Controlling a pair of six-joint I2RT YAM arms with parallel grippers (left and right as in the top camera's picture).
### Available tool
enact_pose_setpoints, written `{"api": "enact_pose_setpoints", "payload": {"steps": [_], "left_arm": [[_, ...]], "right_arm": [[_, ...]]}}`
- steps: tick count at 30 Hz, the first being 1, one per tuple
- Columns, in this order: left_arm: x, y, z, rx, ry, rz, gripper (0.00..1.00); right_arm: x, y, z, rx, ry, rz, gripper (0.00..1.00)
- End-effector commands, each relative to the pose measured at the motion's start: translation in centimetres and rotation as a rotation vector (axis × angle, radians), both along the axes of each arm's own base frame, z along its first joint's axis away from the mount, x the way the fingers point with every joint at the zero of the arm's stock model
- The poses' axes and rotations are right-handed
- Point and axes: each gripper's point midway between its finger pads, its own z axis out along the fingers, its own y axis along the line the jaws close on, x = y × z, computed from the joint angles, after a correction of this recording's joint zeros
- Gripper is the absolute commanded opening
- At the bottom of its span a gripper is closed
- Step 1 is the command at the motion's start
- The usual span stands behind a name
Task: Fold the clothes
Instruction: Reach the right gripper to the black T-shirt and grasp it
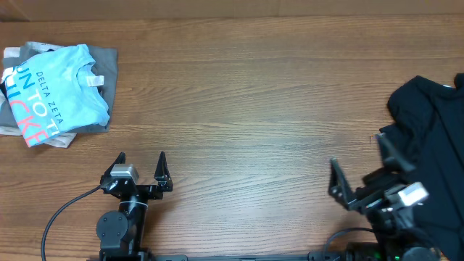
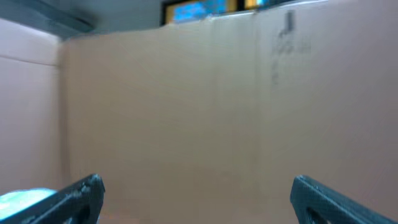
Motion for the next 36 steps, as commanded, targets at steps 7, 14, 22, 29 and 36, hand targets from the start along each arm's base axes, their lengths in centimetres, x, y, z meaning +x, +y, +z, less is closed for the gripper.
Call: {"api": "enact_pose_setpoints", "payload": {"steps": [7, 14, 22, 29, 36], "left_arm": [[0.0, 0.1, 0.0, 0.009, -0.003, 0.006, 1.00], [0.0, 0.1, 0.0, 0.009, -0.003, 0.007, 1.00], [0.0, 0.1, 0.0, 0.009, -0.003, 0.006, 1.00], [0.0, 0.1, 0.0, 0.009, -0.003, 0.007, 1.00], [0.0, 0.1, 0.0, 0.009, -0.003, 0.007, 1.00]], "right_arm": [[9.7, -7.8, 5.1, -0.052, 0.356, -0.490, 1.00], [19.2, -14.4, -3.3, -0.109, 0.909, -0.658, 1.00], [21.2, -17.9, -17.5, -0.176, 1.448, -0.688, 1.00], [20.8, -20.8, -24.1, -0.221, 1.624, -0.777, 1.00], [19.6, -23.5, -28.0, -0.248, 1.730, -0.755, 1.00]]}}
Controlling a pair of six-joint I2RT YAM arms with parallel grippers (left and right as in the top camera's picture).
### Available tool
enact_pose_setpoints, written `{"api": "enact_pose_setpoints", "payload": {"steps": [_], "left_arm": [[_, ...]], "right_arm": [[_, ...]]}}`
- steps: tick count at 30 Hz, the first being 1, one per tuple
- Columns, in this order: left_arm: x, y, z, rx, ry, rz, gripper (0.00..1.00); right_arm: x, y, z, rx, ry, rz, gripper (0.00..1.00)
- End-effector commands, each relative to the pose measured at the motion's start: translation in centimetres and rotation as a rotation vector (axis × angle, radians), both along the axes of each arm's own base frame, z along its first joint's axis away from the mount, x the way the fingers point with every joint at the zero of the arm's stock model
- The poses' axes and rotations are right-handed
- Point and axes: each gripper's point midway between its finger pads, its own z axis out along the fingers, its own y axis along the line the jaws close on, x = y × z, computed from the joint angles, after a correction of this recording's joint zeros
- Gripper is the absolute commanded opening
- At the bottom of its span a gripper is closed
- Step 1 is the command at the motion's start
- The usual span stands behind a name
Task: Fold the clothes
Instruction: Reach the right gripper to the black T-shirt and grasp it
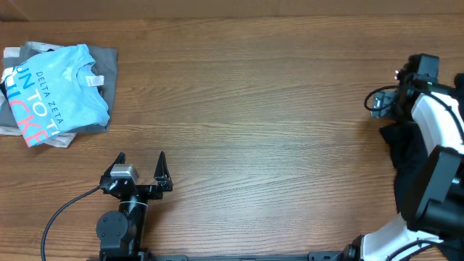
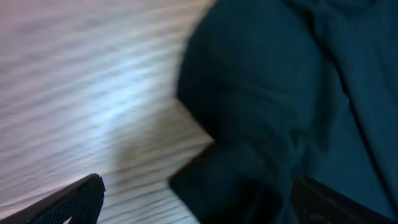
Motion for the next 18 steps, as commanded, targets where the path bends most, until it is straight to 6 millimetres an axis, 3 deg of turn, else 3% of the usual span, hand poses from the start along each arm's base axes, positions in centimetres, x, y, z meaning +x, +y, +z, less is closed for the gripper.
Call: {"api": "enact_pose_setpoints", "payload": {"steps": [1, 9, 18], "left_arm": [[0.0, 0.0, 0.0, 0.009, -0.004, 0.003, 1.00], [0.0, 0.0, 0.0, 0.009, -0.004, 0.003, 1.00], [0.0, 0.0, 0.0, 0.009, -0.004, 0.003, 1.00]], "right_arm": [[0.7, -1.4, 0.3, -0.026, 0.007, 0.060, 1.00], [1.8, -1.7, 0.2, -0.049, -0.019, 0.094, 0.98], [1.4, -1.5, -4.2, -0.013, 0.069, 0.097, 0.97]]}}
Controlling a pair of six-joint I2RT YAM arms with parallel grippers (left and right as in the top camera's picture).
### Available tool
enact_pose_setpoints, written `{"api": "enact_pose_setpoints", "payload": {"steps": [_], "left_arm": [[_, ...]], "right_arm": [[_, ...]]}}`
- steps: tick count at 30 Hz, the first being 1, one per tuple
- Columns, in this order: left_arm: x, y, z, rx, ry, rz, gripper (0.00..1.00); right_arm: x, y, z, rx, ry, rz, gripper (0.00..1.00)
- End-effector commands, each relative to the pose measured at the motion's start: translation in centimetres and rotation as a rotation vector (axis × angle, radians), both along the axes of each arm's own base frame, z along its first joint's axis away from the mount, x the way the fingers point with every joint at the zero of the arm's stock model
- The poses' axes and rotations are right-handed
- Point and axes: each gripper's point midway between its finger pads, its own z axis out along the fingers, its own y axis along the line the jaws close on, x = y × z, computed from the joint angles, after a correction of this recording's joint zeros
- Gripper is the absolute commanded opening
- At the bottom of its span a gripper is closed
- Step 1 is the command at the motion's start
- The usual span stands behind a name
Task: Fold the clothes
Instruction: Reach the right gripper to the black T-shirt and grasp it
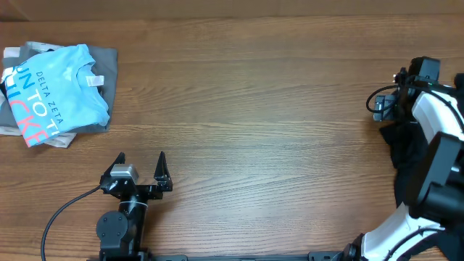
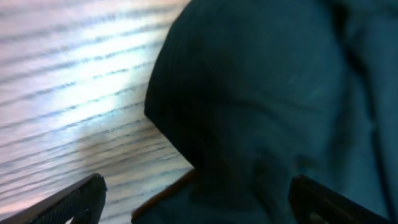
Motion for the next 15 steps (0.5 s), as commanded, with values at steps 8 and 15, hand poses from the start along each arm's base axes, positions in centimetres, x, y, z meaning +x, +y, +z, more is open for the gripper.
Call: {"api": "enact_pose_setpoints", "payload": {"steps": [8, 15], "left_arm": [[0.0, 0.0, 0.0, 0.009, -0.004, 0.003, 1.00], [0.0, 0.0, 0.0, 0.009, -0.004, 0.003, 1.00]], "right_arm": [[1.5, -0.3, -0.7, -0.005, -0.030, 0.007, 0.49], [2.1, 0.1, -0.6, 0.017, -0.056, 0.014, 0.09]]}}
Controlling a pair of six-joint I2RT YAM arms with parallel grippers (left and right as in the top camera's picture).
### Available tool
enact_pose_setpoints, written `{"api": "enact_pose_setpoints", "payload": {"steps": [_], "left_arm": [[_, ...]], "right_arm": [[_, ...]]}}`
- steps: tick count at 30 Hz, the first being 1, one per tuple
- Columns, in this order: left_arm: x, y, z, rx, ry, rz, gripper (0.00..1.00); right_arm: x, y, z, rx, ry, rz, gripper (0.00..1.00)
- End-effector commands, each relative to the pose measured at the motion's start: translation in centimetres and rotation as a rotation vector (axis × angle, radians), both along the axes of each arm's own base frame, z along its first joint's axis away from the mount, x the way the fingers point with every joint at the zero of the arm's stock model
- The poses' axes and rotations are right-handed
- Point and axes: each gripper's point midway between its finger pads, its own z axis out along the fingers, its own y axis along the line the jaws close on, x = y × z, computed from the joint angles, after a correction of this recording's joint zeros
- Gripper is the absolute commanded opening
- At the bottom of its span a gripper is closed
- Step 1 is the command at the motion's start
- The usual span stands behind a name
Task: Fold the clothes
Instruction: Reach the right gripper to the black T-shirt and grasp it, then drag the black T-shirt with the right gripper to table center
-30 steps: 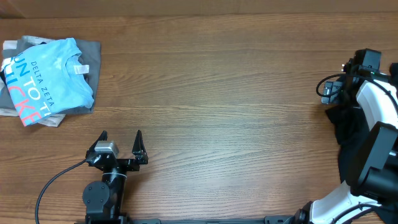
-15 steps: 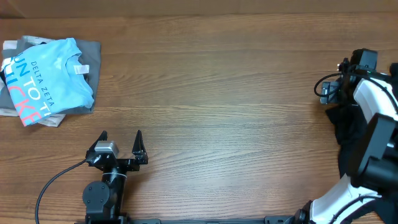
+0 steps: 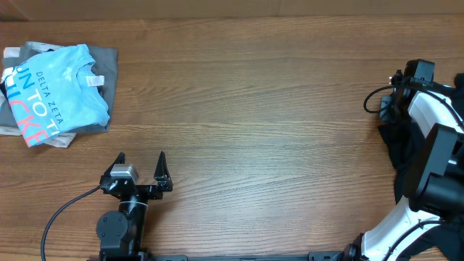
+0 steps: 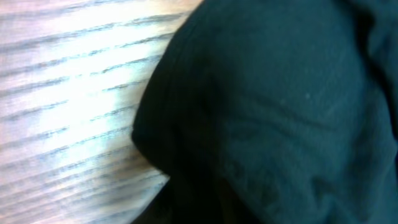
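Observation:
A black garment (image 3: pixel 392 139) lies bunched at the table's right edge, mostly under my right arm. My right gripper (image 3: pixel 385 107) is pressed down at its near-left edge. In the right wrist view the black cloth (image 4: pixel 280 106) fills nearly the whole frame and my fingers do not show, so their state is unclear. My left gripper (image 3: pixel 141 156) rests open near the front edge, holding nothing. A folded light blue shirt (image 3: pixel 54 90) tops a stack at the far left.
Under the blue shirt lies a folded grey garment (image 3: pixel 107 61). The wooden table (image 3: pixel 254 109) spreads between the stack and the black garment. A black cable (image 3: pixel 61 214) runs from the left arm's base.
My right gripper has come lower and closer onto the black cloth's edge. Its fingertips, seen at the bottom corners of the wrist view before, are gone from view. The left arm has not moved.
My right gripper stood open near the front right, facing the far wall. Then it had reached out over the left edge of the black garment, still open. It then sat lower, and now it is pressed right against the cloth.

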Motion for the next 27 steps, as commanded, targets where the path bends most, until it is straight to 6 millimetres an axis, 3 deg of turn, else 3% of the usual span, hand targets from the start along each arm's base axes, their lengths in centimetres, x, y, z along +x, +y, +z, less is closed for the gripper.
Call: {"api": "enact_pose_setpoints", "payload": {"steps": [1, 6, 12, 14, 19, 27], "left_arm": [[0.0, 0.0, 0.0, 0.009, -0.003, 0.003, 1.00], [0.0, 0.0, 0.0, 0.009, -0.004, 0.003, 1.00], [0.0, 0.0, 0.0, 0.009, -0.004, 0.003, 1.00], [0.0, 0.0, 0.0, 0.009, -0.004, 0.003, 1.00], [0.0, 0.0, 0.0, 0.009, -0.004, 0.003, 1.00], [0.0, 0.0, 0.0, 0.009, -0.004, 0.003, 1.00]], "right_arm": [[1.2, 0.4, 0.7, 0.023, -0.044, 0.004, 0.04], [1.7, 1.4, 0.7, 0.080, -0.074, -0.013, 0.04], [4.7, 7.3, 1.8, 0.202, -0.138, 0.107, 0.04], [6.0, 10.4, 2.6, 0.245, -0.166, 0.154, 0.04], [8.7, 20.2, 4.2, 0.377, -0.253, 0.267, 0.04], [9.9, 35.0, 6.8, 0.542, -0.397, 0.373, 0.04]]}}
